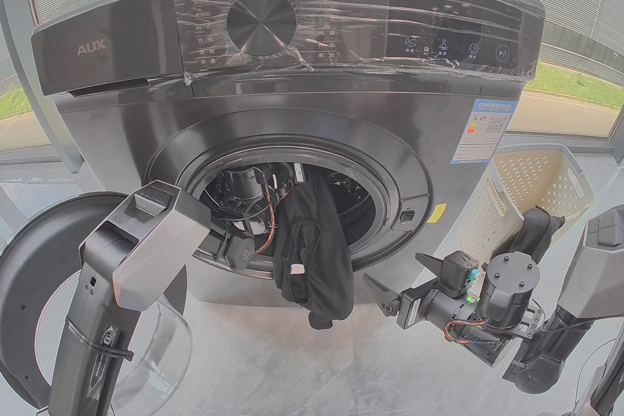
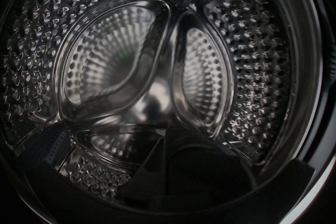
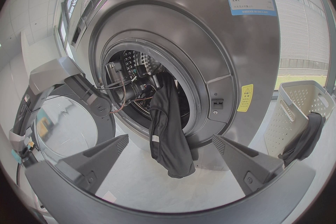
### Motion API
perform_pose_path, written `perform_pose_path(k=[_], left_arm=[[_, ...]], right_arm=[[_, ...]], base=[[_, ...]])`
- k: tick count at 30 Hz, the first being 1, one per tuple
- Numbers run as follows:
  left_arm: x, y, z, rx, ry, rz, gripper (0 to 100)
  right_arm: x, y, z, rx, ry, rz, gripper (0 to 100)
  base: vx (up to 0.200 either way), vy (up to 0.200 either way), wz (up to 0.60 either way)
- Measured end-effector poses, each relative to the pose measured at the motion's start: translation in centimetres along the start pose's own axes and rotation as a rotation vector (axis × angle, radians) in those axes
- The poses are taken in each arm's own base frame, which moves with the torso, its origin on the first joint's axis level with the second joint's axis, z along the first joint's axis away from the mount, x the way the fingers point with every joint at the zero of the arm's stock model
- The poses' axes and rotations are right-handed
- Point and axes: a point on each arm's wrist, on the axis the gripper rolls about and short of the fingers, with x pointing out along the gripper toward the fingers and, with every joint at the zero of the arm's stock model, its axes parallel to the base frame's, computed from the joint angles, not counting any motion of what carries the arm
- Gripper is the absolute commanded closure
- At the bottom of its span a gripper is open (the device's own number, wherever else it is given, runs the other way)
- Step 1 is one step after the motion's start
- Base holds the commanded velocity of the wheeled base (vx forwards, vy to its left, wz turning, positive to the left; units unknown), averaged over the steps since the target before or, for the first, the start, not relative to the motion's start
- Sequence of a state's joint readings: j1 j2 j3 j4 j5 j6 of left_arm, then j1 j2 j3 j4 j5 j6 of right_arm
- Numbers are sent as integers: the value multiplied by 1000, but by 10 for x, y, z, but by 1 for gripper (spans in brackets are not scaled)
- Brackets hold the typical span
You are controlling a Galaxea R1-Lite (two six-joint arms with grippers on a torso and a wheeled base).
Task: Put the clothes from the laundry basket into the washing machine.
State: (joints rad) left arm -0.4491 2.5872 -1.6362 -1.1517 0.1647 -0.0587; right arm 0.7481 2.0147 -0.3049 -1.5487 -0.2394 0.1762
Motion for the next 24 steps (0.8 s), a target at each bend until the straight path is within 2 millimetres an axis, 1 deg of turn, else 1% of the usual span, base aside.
perform_pose_path(k=[4, 7, 8, 13, 17, 20, 22, 24], left_arm=[[14, 8, -4, 5, -16, 38, 100], [18, 13, -10, 8, -14, 55, 100], [18, 14, -13, 9, -8, 58, 0], [19, 16, -19, 5, 0, 62, 0], [15, 15, -26, 7, 36, 62, 0], [8, 14, -33, 16, 96, 58, 0], [-2, 13, -41, 29, 181, 47, 0], [-6, 12, -42, 33, 211, 38, 0]], right_arm=[[0, 0, 0, 0, 0, 0, 0], [0, 0, 0, 0, 1, 0, 0], [0, 0, 0, 0, 0, 1, 0], [0, 0, 0, 0, 1, 1, 0], [0, 0, 0, 1, 0, 0, 0], [0, 0, 0, 2, 0, 1, 0], [0, 0, 0, 2, 0, 0, 0], [0, 0, 0, 2, 0, 0, 0]], base=[[0, 0, 0], [0, 0, 0], [0, 0, 0], [0, 0, 0], [0, 0, 0], [0, 0, 0], [0, 0, 0], [0, 0, 0]])
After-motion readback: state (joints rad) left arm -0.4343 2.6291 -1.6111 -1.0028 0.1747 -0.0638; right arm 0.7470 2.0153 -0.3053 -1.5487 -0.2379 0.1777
